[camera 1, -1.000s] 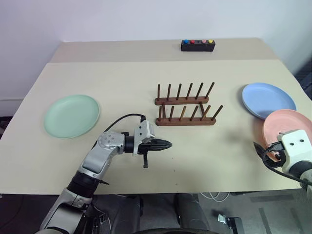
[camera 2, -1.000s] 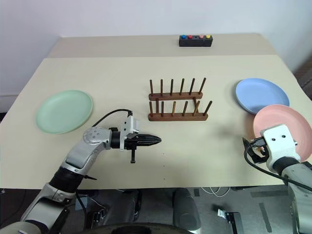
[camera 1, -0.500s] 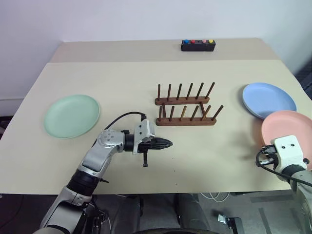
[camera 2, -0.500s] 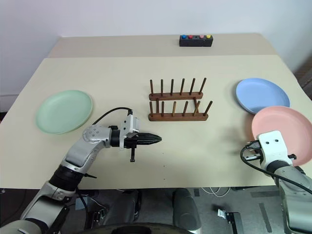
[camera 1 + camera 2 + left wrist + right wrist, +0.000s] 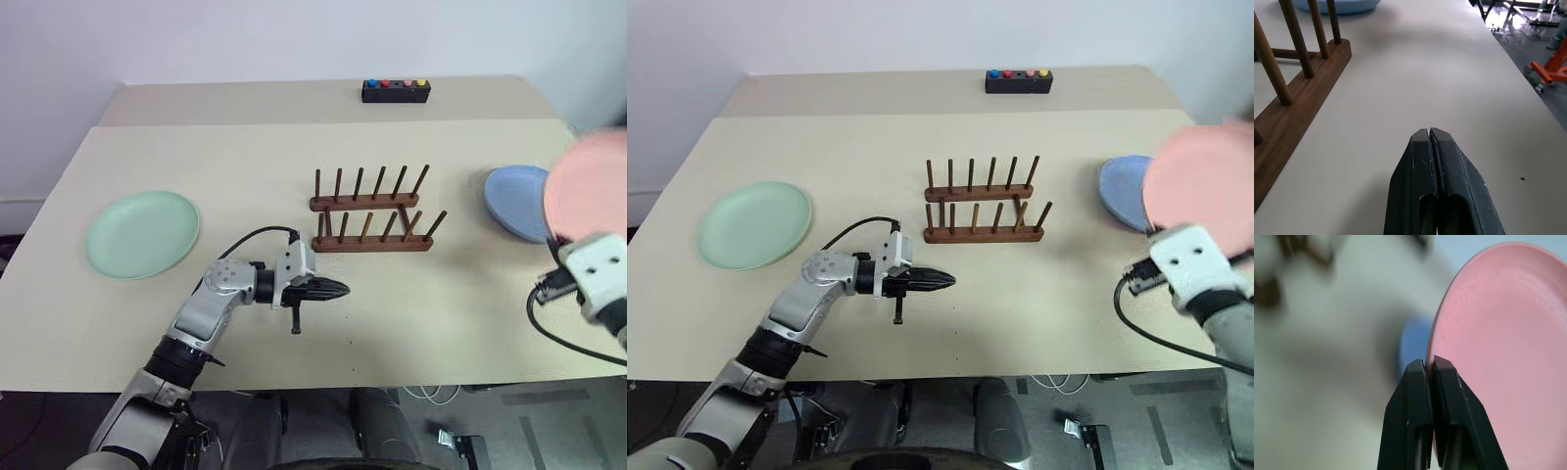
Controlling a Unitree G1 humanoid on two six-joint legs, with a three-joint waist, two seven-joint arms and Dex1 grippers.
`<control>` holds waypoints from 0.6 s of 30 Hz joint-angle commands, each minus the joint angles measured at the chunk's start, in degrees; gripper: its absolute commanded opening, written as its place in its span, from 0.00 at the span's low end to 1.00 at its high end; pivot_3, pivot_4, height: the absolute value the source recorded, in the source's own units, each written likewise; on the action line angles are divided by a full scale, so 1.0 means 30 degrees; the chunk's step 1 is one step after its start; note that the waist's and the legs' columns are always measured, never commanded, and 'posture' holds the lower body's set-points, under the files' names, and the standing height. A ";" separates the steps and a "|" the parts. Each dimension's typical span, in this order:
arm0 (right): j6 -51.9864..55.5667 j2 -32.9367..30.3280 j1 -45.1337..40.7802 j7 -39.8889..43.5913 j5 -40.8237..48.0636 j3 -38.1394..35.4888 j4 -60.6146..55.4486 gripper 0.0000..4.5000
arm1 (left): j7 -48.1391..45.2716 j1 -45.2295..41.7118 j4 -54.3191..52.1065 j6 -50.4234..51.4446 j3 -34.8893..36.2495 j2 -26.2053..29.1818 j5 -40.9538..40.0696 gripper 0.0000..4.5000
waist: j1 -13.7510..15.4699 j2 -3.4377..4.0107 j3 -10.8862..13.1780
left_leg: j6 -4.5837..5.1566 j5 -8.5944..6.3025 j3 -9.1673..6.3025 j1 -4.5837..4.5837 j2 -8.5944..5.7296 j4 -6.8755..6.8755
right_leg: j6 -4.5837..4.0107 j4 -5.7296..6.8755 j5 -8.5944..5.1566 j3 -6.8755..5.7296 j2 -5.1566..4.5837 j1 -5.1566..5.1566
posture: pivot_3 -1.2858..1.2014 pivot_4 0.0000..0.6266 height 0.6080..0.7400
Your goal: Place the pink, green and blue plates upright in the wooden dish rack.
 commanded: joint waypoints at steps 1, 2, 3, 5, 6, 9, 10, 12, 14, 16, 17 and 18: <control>-0.0442 -0.0219 -0.2932 0.0631 0.1974 0.1165 -0.0613 0.01 | 0.0059 -0.0268 -0.0047 -0.0557 -0.0045 -0.0200 0.0114 0.00 | 0.0046 -0.0006 0.0003 | 0.0000 0.0000 0.0000 -0.0003 0.0000 0.0001 | 0.0000 -0.0005 0.0001 0.0000 -0.0001 0.0000 | 0.52 0.24 1.00; -0.0570 -0.0157 -0.3911 0.0863 0.2335 0.1782 -0.0341 0.01 | 0.0086 -0.0229 -0.0077 -0.0580 -0.0059 -0.0221 0.0143 0.00 | 0.0049 -0.0014 0.0009 | 0.0000 0.0000 -0.0002 -0.0008 -0.0001 -0.0002 | 0.0002 -0.0013 0.0001 -0.0001 -0.0002 0.0000 | 0.52 0.24 1.00; -0.0630 -0.0107 -0.4527 0.1027 0.2555 0.2157 -0.0152 0.01 | 0.0099 -0.0195 -0.0104 -0.0596 -0.0069 -0.0230 0.0160 0.00 | 0.0061 -0.0012 0.0010 | 0.0000 0.0000 -0.0002 -0.0022 -0.0001 -0.0001 | 0.0002 -0.0019 0.0002 -0.0002 -0.0003 -0.0011 | 0.52 0.24 1.00; -0.0070 0.0369 -0.6405 0.1450 0.4249 0.2788 0.0537 0.01 | 0.0290 -0.0060 -0.0287 -0.0586 -0.0003 -0.0191 0.0203 0.00 | 0.0109 -0.0018 0.0013 | 0.0001 0.0000 -0.0013 -0.0035 -0.0002 -0.0004 | 0.0009 -0.0021 0.0004 -0.0013 -0.0005 -0.0016 | 0.52 0.24 1.00; 0.0284 0.0669 -0.7479 0.1641 0.5374 0.2956 0.1009 0.01 | 0.0468 0.0044 -0.0439 -0.0538 0.0076 -0.0135 0.0220 0.00 | 0.0103 -0.0017 0.0014 | 0.0001 0.0000 -0.0013 -0.0046 -0.0004 -0.0003 | 0.0010 -0.0023 0.0005 -0.0012 -0.0006 -0.0024 | 0.52 0.24 1.00; 0.1503 0.1420 -0.9677 0.2001 0.8318 0.2871 0.2414 0.01 | 0.0934 0.0453 -0.1018 -0.0358 0.0285 0.0147 0.0221 0.00 | 0.0090 -0.0016 0.0014 | 0.0001 0.0000 -0.0013 -0.0050 -0.0004 -0.0002 | 0.0008 -0.0021 0.0008 -0.0009 -0.0007 -0.0032 | 0.52 0.24 1.00; 0.1860 0.1515 -0.9985 0.2084 0.9003 0.2795 0.2668 0.01 | 0.1038 0.0541 -0.1150 -0.0314 0.0312 0.0226 0.0201 0.00 | 0.0129 -0.0016 0.0014 | 0.0001 0.0000 -0.0015 -0.0049 -0.0002 -0.0005 | 0.0007 -0.0017 0.0009 -0.0010 -0.0006 -0.0036 | 0.52 0.24 1.00; 0.2651 0.1788 -1.0590 0.2072 1.0519 0.2649 0.3192 0.01 | 0.1395 0.0951 -0.1668 -0.0102 0.0444 0.0485 0.0166 0.00 | 0.0139 -0.0013 0.0014 | 0.0002 -0.0001 -0.0033 -0.0051 -0.0002 -0.0021 | 0.0006 -0.0018 0.0008 -0.0024 -0.0006 -0.0036 | 0.52 0.24 1.00; 0.3167 0.2077 -1.0896 0.2055 1.1888 0.2542 0.3531 0.01 | 0.1708 0.1267 -0.2061 0.0052 0.0509 0.0692 0.0150 0.00 | 0.0114 -0.0012 0.0015 | 0.0007 -0.0004 -0.0032 -0.0056 -0.0003 -0.0023 | 0.0006 -0.0021 0.0008 -0.0020 -0.0008 -0.0041 | 0.52 0.24 1.00; 0.3126 0.2026 -1.0938 0.2326 1.2401 0.2641 0.3696 0.01 | 0.1893 0.1454 -0.2313 0.0155 0.0543 0.0809 0.0114 0.00 | 0.0112 -0.0003 0.0016 | 0.0008 -0.0004 -0.0032 -0.0068 -0.0002 -0.0020 | 0.0005 -0.0014 0.0009 -0.0020 -0.0007 -0.0060 | 0.52 0.24 1.00; 0.3577 0.1963 -1.0864 0.2401 1.2995 0.2674 0.3803 0.01 | 0.1975 0.1533 -0.2426 0.0201 0.0561 0.0857 0.0125 0.00 | 0.0122 -0.0002 0.0017 | 0.0008 -0.0004 -0.0031 -0.0069 -0.0003 -0.0021 | 0.0005 -0.0006 0.0009 -0.0020 -0.0006 -0.0067 | 0.52 0.24 1.00; 0.4061 0.1855 -1.0756 0.2596 1.3656 0.2746 0.3897 0.01 | 0.2019 0.1586 -0.2508 0.0252 0.0585 0.0911 0.0107 0.00 | 0.0116 -0.0002 0.0016 | 0.0008 -0.0004 -0.0032 -0.0073 -0.0003 -0.0020 | 0.0005 -0.0001 0.0009 -0.0021 -0.0006 -0.0072 | 0.52 0.24 1.00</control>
